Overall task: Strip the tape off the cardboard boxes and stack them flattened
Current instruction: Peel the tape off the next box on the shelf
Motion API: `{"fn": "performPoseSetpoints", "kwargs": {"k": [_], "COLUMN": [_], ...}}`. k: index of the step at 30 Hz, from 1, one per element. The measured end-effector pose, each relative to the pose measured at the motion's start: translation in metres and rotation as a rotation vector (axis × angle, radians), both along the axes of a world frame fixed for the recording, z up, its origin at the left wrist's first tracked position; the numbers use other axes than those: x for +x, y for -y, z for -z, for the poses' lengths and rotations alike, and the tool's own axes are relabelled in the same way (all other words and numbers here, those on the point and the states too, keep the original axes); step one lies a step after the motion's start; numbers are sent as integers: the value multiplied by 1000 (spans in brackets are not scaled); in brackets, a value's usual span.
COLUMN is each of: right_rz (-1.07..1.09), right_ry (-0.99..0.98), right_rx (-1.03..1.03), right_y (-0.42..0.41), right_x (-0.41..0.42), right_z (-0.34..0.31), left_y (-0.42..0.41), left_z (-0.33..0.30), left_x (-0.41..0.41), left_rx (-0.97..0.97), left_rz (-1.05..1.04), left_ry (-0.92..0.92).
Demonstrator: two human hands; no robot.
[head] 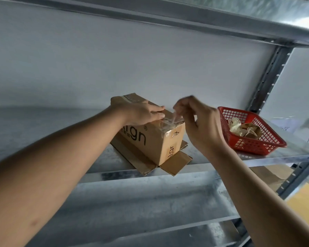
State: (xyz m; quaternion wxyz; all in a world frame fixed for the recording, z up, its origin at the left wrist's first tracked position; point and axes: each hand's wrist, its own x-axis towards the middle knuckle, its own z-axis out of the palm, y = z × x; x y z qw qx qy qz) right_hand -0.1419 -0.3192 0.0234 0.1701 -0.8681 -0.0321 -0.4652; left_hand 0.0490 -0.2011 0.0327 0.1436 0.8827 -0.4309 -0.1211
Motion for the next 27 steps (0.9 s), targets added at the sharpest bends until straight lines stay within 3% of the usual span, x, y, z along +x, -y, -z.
{"fn": "performPoseSetpoints", "kwargs": {"k": [2, 7, 9, 11, 15, 20, 27], "right_rz": [-152, -299, -330, -293, -104, -7, 7], "right_ry": [-4, -176, -258, -352, -490, -460, -413], "right_rx": [110, 438, 474, 337, -182, -485, -526], "right_y": [-8, -12, -9, -4, -3, -7, -11], "right_x": [1, 3, 1, -2, -7, -7, -8], "right_z": [-14, -21, -16, -10, -2, -9, -14], "left_y": [2, 1, 0, 0, 0, -4, -2], "left_z": [0, 3, 4, 4, 1, -2, -2], "left_x": [1, 4, 4, 4, 2, -4, -2], "left_rx": [18, 15, 3, -17, -38, -20, -2], "left_rz": [-19, -27, -21, -15, -17, -16, -5], "left_ry": [22, 15, 10, -22, -80, -83, -37]}}
